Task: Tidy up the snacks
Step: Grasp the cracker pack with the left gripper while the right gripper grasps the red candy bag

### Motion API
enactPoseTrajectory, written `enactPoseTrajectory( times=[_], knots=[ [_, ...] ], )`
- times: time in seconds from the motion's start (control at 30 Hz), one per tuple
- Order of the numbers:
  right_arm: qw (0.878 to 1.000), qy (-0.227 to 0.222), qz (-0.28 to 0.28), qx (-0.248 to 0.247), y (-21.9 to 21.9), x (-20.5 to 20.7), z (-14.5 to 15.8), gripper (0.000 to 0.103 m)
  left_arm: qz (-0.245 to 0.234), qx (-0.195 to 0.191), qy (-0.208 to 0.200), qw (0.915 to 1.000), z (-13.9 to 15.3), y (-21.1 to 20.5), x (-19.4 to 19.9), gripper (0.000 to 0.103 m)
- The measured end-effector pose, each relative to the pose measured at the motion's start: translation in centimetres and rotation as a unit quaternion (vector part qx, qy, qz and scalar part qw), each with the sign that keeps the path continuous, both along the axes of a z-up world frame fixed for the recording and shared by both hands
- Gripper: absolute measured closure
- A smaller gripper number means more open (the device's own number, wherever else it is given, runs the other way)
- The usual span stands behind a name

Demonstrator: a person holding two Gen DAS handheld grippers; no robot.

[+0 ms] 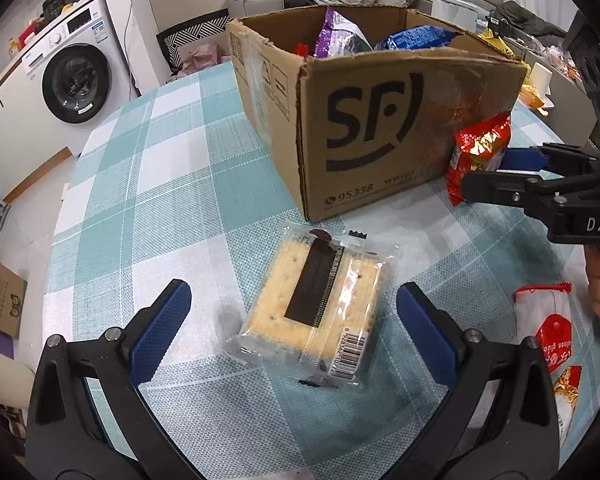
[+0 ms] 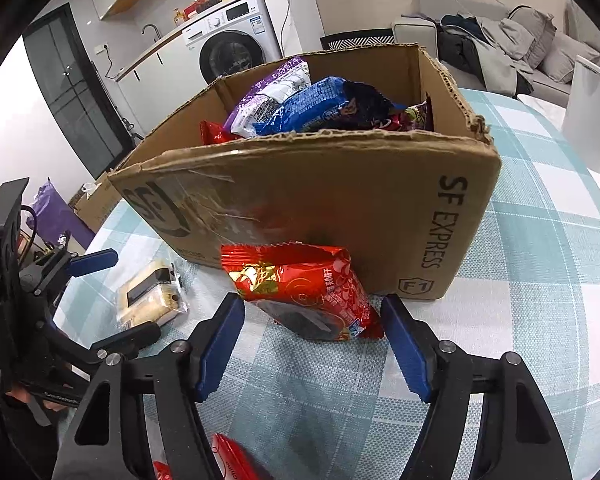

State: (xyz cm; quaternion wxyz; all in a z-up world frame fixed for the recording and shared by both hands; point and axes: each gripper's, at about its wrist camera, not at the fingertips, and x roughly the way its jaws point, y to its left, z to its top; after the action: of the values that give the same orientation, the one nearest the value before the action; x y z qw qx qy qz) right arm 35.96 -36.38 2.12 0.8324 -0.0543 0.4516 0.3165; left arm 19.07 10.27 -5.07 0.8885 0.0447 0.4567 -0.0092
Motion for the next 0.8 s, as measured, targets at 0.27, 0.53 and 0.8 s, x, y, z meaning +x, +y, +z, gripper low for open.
enactPoseTrajectory(
  times=[0.27,0.53,0.8],
  knots=[
    [1.000,-0.004,-0.007,0.000,-0.2,-0.1,-0.1,0.038,0.002,0.011,0.012,0.9999,-0.7,-0.1,0.2,0.001],
    [1.000,-0.006,0.007,0.003,0.2,-0.7,0.0,0.048,-0.007,0.005,0.011,0.9999,-0.7,-0.2,0.1,0.007],
    [1.000,-0.012,0.021,0.003,0.5,-1.1,0.0,0.053,-0.033,-0.004,0.004,0.9994,-0.3,-0.8,-0.4,0.035]
  ],
)
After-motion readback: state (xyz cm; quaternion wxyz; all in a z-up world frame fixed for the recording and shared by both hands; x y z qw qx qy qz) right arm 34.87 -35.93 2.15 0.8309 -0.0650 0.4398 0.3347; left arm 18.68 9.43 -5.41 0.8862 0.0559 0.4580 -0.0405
